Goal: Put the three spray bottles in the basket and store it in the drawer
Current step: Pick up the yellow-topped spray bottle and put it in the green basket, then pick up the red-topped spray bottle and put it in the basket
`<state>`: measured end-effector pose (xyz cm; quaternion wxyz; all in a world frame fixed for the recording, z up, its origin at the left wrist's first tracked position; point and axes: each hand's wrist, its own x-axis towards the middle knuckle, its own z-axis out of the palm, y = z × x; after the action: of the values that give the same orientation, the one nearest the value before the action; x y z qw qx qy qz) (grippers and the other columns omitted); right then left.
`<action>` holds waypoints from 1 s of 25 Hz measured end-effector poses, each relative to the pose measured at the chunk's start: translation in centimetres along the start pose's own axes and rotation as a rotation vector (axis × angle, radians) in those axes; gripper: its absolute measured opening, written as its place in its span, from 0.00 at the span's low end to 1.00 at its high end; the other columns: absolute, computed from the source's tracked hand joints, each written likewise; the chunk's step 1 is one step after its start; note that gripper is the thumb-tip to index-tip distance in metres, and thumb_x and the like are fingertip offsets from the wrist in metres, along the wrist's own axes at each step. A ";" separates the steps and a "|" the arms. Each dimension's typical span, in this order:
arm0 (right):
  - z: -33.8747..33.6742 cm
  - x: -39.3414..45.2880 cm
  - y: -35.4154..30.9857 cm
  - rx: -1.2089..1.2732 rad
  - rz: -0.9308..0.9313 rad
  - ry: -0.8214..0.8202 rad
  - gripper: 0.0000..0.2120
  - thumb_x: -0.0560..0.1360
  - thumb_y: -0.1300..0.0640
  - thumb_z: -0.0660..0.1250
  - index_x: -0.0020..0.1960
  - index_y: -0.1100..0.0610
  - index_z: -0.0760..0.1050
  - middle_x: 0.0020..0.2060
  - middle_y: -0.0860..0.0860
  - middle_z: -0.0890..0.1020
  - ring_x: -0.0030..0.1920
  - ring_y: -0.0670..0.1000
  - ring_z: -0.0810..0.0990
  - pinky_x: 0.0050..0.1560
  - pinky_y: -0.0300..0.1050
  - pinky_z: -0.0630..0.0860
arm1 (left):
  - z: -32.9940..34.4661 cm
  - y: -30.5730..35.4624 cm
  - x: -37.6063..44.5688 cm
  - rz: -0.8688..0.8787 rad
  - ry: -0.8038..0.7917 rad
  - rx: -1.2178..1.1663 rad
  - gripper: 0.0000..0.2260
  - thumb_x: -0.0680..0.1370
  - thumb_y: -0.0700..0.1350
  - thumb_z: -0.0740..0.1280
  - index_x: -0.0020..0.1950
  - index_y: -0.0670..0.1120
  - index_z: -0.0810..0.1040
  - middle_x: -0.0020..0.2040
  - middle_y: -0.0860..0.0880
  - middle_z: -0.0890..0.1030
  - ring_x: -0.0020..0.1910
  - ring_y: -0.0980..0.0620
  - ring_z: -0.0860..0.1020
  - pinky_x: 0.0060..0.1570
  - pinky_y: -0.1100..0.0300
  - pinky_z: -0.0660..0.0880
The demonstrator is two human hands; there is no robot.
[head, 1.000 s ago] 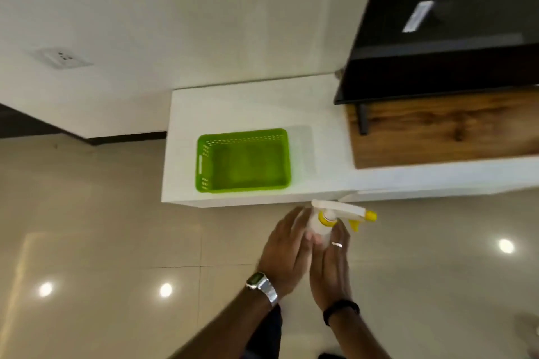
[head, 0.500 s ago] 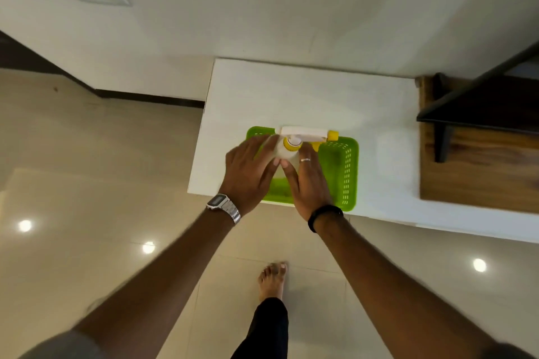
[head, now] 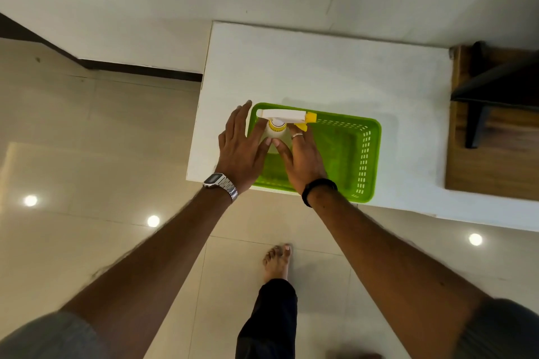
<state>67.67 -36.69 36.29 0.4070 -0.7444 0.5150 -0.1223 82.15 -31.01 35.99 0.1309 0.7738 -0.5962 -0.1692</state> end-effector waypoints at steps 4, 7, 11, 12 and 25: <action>-0.6 -0.9 0.2 0.035 0.034 -0.009 0.29 0.82 0.48 0.63 0.77 0.61 0.63 0.75 0.57 0.66 0.73 0.57 0.69 0.69 0.52 0.72 | -0.2 0.2 -0.7 -0.086 -0.011 -0.108 0.26 0.83 0.54 0.57 0.79 0.47 0.61 0.83 0.45 0.55 0.81 0.43 0.56 0.69 0.42 0.66; -1.9 -3.4 0.6 -0.074 0.081 -0.023 0.31 0.83 0.47 0.59 0.79 0.63 0.58 0.78 0.61 0.61 0.79 0.59 0.59 0.77 0.55 0.61 | -0.7 0.4 -2.5 -0.246 0.023 -0.200 0.31 0.82 0.54 0.56 0.82 0.45 0.54 0.83 0.44 0.55 0.82 0.44 0.55 0.74 0.40 0.60; -4.7 -8.8 2.0 -0.403 0.011 -0.040 0.31 0.83 0.45 0.55 0.81 0.60 0.57 0.81 0.59 0.57 0.81 0.59 0.52 0.79 0.64 0.51 | -1.2 1.8 -6.8 -0.522 0.177 -0.206 0.26 0.80 0.52 0.61 0.76 0.43 0.65 0.73 0.41 0.70 0.73 0.38 0.67 0.69 0.41 0.65; -5.4 -10.3 2.6 -0.463 0.003 -0.049 0.32 0.82 0.44 0.55 0.81 0.58 0.56 0.81 0.58 0.56 0.82 0.59 0.51 0.79 0.65 0.49 | -1.1 2.5 -8.1 -0.555 0.204 -0.187 0.22 0.79 0.51 0.61 0.71 0.44 0.70 0.67 0.42 0.75 0.68 0.37 0.71 0.65 0.42 0.67; -18.4 -36.6 20.2 -0.442 0.511 0.106 0.34 0.83 0.41 0.50 0.82 0.54 0.45 0.82 0.58 0.48 0.82 0.58 0.46 0.77 0.66 0.50 | 9.6 29.0 -16.1 0.635 -0.487 0.400 0.33 0.79 0.61 0.51 0.79 0.42 0.63 0.81 0.41 0.63 0.81 0.39 0.60 0.75 0.41 0.64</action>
<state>27.06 -16.55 41.94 0.2261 -0.6541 0.7194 0.0595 48.97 -22.78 40.70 -0.1202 0.5000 -0.8387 -0.1794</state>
